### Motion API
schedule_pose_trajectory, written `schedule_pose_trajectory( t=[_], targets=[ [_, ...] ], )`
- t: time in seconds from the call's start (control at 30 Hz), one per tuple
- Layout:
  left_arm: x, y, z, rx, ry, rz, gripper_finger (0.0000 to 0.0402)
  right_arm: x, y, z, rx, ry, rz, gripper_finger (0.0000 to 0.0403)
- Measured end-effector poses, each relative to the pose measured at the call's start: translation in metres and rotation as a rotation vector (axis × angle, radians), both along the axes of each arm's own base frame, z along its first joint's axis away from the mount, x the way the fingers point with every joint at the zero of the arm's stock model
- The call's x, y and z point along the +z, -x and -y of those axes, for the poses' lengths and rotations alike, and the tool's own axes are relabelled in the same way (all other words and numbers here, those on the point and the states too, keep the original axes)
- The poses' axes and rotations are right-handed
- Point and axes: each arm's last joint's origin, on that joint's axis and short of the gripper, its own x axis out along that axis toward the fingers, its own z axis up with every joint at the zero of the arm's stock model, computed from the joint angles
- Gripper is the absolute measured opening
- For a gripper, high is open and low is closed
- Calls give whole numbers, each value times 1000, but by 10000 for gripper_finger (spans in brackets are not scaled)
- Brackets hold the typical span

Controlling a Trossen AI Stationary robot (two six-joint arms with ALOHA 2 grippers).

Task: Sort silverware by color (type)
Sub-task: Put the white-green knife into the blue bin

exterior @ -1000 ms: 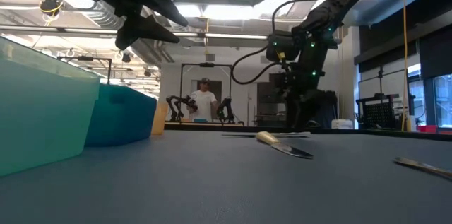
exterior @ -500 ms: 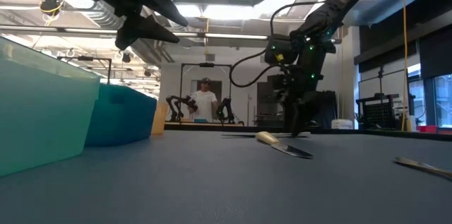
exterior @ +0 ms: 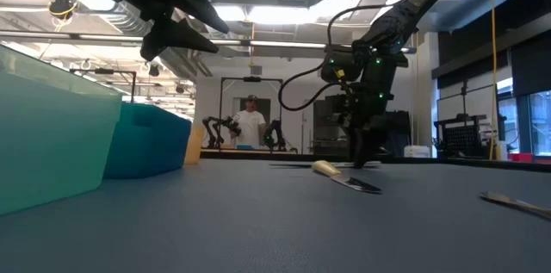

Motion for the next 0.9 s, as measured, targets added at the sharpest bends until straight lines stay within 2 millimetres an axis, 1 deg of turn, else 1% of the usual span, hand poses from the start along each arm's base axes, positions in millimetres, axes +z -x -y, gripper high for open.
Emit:
schedule_pose_trajectory(
  t=[0.17, 0.33, 0.43, 0.9],
  targets=[
    [0, 0, 0, 0, 0, 0, 170, -1, 0, 0, 0, 1, 1, 45],
    [0, 0, 0, 3, -1, 0, 170, -1, 0, 0, -1, 4, -1, 11],
    [0, 0, -1, 22, -12, 1, 170, -1, 0, 0, 0, 4, -1, 6],
    [0, 0, -1, 23, -12, 1, 170, -1, 0, 0, -2, 7, -7, 10]
  ],
)
